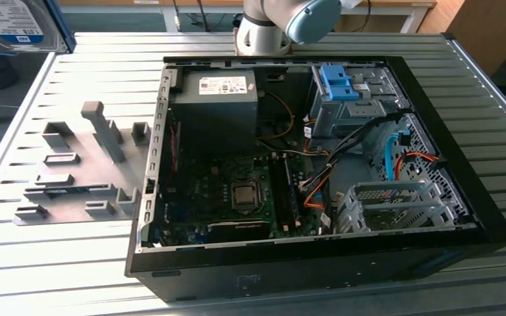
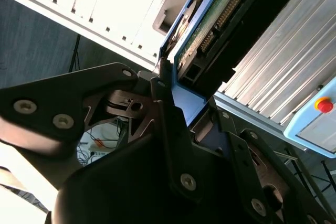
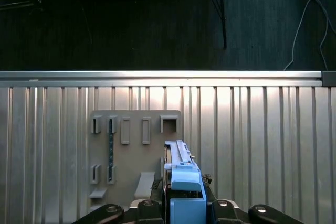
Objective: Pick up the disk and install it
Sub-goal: 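Pick up the disk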
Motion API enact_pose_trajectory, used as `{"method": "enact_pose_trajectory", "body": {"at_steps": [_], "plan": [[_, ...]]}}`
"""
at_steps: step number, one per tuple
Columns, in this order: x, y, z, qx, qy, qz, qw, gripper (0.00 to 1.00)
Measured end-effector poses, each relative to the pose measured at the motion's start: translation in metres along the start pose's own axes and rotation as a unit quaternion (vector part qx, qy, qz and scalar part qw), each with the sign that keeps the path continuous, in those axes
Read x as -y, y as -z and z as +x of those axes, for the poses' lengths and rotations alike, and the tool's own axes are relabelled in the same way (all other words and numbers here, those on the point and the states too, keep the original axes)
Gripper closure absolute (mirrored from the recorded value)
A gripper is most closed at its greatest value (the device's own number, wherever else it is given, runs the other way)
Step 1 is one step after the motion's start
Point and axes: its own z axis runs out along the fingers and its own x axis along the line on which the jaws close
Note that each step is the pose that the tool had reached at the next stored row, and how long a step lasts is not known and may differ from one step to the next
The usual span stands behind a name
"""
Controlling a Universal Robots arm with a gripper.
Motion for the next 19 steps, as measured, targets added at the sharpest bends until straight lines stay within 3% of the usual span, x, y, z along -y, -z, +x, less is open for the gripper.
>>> {"method": "enact_pose_trajectory", "body": {"at_steps": [9,19], "plan": [[0.0129,0.0003,-0.0003,0.0,0.0,0.0,1.0,0.63],[0.015,0.0004,-0.0003,0.0,0.0,0.0,1.0,0.63]]}}
